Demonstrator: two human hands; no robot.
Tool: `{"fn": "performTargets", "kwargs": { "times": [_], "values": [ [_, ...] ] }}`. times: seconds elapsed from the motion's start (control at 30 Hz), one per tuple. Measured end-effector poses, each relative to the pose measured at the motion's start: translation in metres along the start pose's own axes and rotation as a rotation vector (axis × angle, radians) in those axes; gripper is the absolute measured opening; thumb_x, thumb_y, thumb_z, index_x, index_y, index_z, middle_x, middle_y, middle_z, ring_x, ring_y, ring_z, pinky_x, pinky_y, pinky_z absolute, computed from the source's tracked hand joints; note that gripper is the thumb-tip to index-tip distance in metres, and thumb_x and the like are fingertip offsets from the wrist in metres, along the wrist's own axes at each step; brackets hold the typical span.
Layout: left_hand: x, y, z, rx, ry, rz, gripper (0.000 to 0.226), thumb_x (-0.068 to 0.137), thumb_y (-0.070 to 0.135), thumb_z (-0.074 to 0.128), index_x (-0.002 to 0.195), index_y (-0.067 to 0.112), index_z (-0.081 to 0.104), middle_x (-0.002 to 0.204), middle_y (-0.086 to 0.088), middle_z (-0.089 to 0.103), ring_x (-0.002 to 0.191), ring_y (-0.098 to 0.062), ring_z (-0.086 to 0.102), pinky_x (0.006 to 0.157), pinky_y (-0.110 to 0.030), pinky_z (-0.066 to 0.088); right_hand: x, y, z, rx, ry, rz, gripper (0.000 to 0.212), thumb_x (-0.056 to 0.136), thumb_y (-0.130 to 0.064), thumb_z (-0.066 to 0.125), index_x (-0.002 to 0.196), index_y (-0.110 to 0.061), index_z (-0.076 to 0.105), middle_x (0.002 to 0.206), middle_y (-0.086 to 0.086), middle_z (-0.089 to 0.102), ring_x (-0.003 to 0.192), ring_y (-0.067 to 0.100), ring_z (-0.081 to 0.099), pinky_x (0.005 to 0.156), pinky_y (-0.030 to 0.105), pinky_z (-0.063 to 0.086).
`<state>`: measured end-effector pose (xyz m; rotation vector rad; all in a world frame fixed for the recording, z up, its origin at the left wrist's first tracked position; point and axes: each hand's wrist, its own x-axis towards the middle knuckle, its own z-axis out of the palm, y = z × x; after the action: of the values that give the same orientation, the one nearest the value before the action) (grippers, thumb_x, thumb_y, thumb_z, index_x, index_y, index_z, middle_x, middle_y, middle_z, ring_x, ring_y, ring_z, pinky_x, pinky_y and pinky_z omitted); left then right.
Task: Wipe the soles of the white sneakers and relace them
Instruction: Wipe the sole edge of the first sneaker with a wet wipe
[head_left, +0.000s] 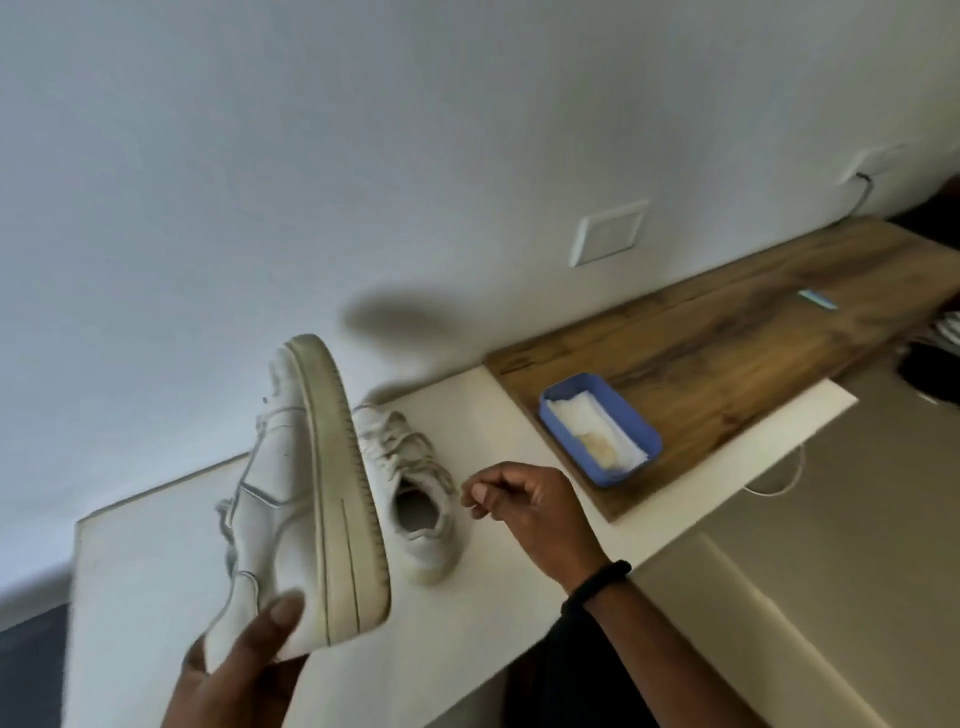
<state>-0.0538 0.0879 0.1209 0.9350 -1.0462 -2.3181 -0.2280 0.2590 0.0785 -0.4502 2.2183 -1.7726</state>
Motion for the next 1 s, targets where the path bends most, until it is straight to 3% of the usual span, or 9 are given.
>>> {"fn": "performTargets", "kwargs": {
  "times": [0.07,0.13,0.2,0.27,0.4,0.5,0.6,0.87,1.0],
  "values": [
    [0.019,0.002,0.011,0.045,-0.072,0.003,0.029,0.088,0.006,0.063,0.087,0.024,0.085,0.085,-0.012,0.081,0.071,-0.028,0.080,0.067,-0.047,0.065,0.001,0.021,-0.032,-0.016,0.100,0.035,0.019,0.094,-0.004,0.065,0.088,-0.017,0.077,0.084,0.004,0.078,0.075,0.018,0.072,0.070,0.020,0.051],
    [0.030,-0.016,0.034,0.075,-0.067,0.026,0.032,0.095,0.002,0.055,0.095,0.017,0.083,0.084,-0.009,0.081,0.071,-0.024,0.080,0.060,-0.037,0.065,0.007,0.038,-0.063,-0.065,0.216,0.051,0.021,0.094,-0.003,0.065,0.086,-0.020,0.076,0.081,0.002,0.077,0.075,0.016,0.071,0.072,0.024,0.053],
    [0.036,-0.030,0.052,0.018,-0.143,0.017,0.034,0.097,0.000,0.052,0.118,0.015,0.074,0.094,-0.008,0.082,0.081,-0.023,0.080,0.063,-0.033,0.065,0.018,0.053,-0.097,-0.189,0.340,0.067,0.015,0.092,-0.005,0.066,0.087,-0.015,0.077,0.080,-0.001,0.076,0.077,0.014,0.071,0.074,0.024,0.055],
    [0.042,-0.045,0.070,0.027,-0.209,0.005,0.039,0.094,0.001,0.053,0.123,0.017,0.072,0.111,-0.007,0.080,0.098,-0.021,0.079,0.074,-0.034,0.065,0.037,0.063,-0.130,-0.404,0.409,0.115,0.012,0.091,-0.005,0.067,0.092,-0.012,0.077,0.087,-0.003,0.076,0.083,0.012,0.069,0.072,0.014,0.051],
    [0.047,-0.064,0.098,0.072,-0.301,-0.032,0.043,0.085,0.007,0.058,0.116,0.026,0.079,0.131,-0.008,0.073,0.124,-0.023,0.068,0.101,-0.043,0.053,0.081,0.079,-0.170,-0.823,0.167,0.254,0.025,0.091,-0.005,0.063,0.110,-0.016,0.074,0.109,0.004,0.074,0.104,0.022,0.067,0.088,0.032,0.055],
    [0.049,-0.077,0.110,0.089,-0.321,-0.044,0.048,0.084,0.005,0.058,0.120,0.031,0.077,0.132,-0.005,0.073,0.126,-0.022,0.067,0.102,-0.042,0.053,0.103,0.083,-0.176,-1.030,-0.123,0.271,0.043,0.087,-0.010,0.067,0.127,-0.023,0.065,0.119,0.003,0.065,0.109,0.024,0.061,0.089,0.032,0.052],
    [0.048,-0.084,0.116,0.087,-0.309,-0.052,0.050,0.083,0.004,0.058,0.119,0.033,0.077,0.131,-0.003,0.073,0.123,-0.020,0.069,0.099,-0.040,0.055,0.112,0.088,-0.176,-1.134,-0.273,0.224,0.051,0.085,-0.014,0.070,0.133,-0.026,0.058,0.122,0.003,0.057,0.108,0.024,0.058,0.085,0.033,0.050],
    [0.047,-0.082,0.108,0.127,-0.273,-0.044,0.048,0.082,0.006,0.057,0.108,0.038,0.082,0.126,0.001,0.076,0.118,-0.017,0.071,0.100,-0.046,0.052,0.105,0.097,-0.170,-1.207,-0.239,0.034,0.017,0.090,-0.017,0.061,0.103,-0.022,0.071,0.108,0.001,0.061,0.085,0.017,0.049,0.067,0.030,0.039],
    [0.047,-0.078,0.100,0.090,-0.218,-0.045,0.041,0.079,0.006,0.058,0.097,0.031,0.085,0.117,-0.001,0.079,0.105,-0.014,0.076,0.087,-0.037,0.061,0.103,0.096,-0.180,-0.936,0.022,0.010,0.018,0.089,-0.024,0.072,0.105,-0.018,0.078,0.108,0.002,0.068,0.097,0.022,0.064,0.079,0.035,0.054]
  ]
}}
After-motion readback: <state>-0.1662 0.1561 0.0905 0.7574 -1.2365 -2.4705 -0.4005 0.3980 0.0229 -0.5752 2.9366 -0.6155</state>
